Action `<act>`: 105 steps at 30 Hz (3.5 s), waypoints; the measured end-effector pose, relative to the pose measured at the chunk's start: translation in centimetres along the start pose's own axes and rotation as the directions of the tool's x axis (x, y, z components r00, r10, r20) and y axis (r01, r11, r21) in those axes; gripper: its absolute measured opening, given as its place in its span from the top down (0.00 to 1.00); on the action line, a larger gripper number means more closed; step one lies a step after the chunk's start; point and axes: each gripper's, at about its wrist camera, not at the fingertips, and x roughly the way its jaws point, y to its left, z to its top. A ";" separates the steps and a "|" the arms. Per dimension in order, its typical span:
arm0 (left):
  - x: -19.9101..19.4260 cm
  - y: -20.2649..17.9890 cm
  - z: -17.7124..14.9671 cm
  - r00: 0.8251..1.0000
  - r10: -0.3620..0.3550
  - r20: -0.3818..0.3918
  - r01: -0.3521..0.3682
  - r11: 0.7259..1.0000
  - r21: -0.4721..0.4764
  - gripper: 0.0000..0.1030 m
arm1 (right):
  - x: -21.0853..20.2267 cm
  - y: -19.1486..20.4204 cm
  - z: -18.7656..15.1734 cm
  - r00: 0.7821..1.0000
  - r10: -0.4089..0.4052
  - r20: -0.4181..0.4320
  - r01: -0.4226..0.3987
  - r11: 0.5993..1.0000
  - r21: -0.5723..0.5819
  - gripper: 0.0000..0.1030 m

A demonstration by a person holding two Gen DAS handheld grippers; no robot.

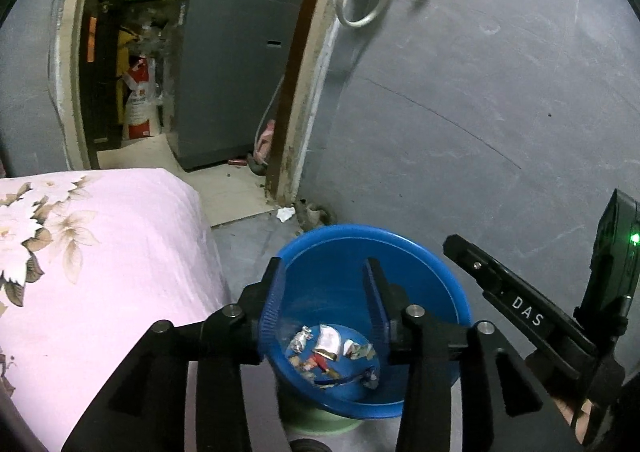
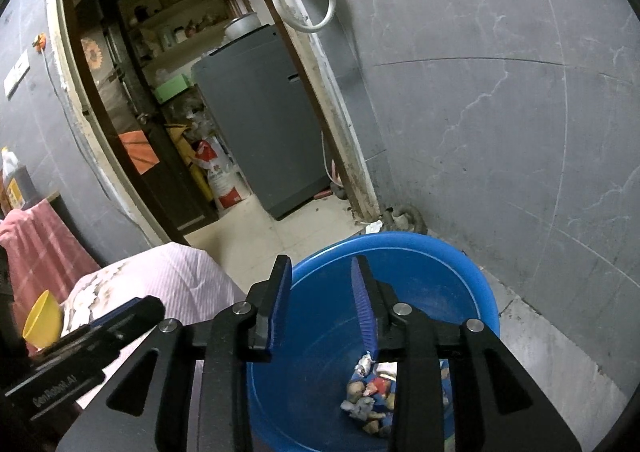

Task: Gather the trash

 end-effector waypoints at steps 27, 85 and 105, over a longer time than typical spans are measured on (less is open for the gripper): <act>-10.5 6.9 -2.2 0.951 0.271 0.151 -0.244 0.954 -0.175 0.07 | -2.1 4.4 -0.4 0.993 -0.048 0.105 0.057 0.995 -0.083 0.00; -31.6 4.2 -18.1 0.779 0.508 0.367 -0.467 0.861 -0.201 0.01 | -21.6 12.6 -14.0 0.924 0.175 0.341 -0.051 0.937 -0.344 0.00; -32.1 2.9 -23.4 0.728 0.555 0.402 -0.519 0.830 -0.207 0.01 | -22.6 12.6 -17.9 0.917 0.199 0.344 -0.045 0.912 -0.408 0.00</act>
